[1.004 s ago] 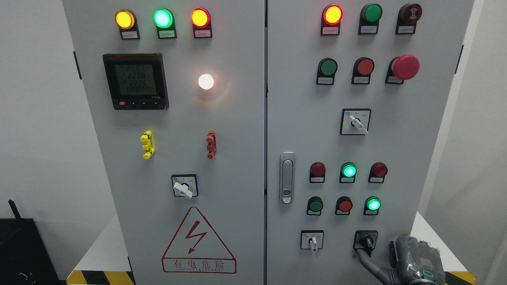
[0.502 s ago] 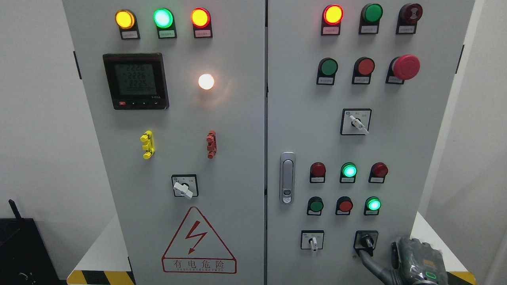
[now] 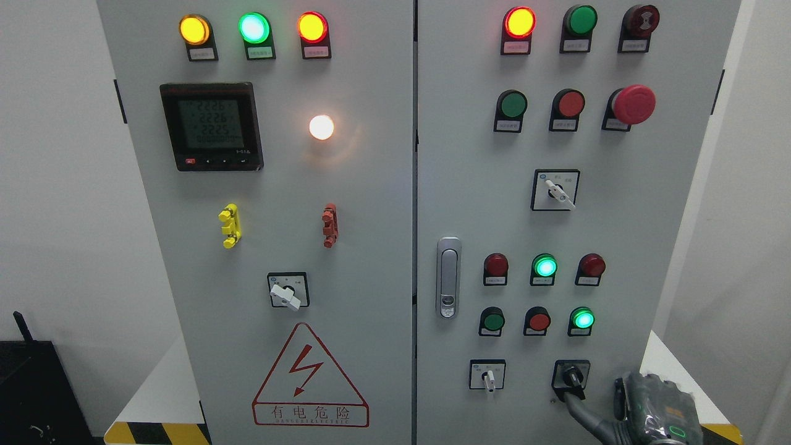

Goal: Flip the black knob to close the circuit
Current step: 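Twist the black knob with the right hand fingers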

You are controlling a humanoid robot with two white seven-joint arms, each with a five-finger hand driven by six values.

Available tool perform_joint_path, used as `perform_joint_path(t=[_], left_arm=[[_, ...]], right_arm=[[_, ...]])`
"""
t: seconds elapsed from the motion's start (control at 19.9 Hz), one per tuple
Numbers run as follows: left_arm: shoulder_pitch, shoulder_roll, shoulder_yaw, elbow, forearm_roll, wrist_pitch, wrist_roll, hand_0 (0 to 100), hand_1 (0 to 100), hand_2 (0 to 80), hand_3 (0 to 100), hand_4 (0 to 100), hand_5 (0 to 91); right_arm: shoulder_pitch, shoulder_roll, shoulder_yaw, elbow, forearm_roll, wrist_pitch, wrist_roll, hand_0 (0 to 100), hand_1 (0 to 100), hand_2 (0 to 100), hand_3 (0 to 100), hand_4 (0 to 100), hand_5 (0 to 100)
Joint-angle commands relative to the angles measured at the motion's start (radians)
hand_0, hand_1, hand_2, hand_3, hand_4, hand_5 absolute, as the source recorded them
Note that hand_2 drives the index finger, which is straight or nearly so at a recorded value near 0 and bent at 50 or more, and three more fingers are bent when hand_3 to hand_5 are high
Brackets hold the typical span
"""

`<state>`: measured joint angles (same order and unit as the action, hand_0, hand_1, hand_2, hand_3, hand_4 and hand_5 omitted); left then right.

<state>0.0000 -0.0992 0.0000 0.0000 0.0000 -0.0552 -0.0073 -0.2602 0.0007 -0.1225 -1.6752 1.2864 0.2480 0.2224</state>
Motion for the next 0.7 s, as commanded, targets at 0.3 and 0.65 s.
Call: perform_joint_path(t=[0.3, 0.65], left_arm=[[0.034, 0.001, 0.011, -0.034, 0.008, 0.000, 0.000, 0, 0, 0.0, 5, 3, 0.0], [0.034, 0.001, 0.011, -0.034, 0.008, 0.000, 0.000, 0, 0, 0.0, 5, 3, 0.0]], right_arm=[[-0.001, -0.005, -0.023, -0.015, -0.015, 0.000, 0.000, 0, 15, 87, 100, 82, 91], [0.002, -0.011, -0.028, -0.026, -0.032, 0.000, 0.000, 0, 15, 87, 100, 82, 92]])
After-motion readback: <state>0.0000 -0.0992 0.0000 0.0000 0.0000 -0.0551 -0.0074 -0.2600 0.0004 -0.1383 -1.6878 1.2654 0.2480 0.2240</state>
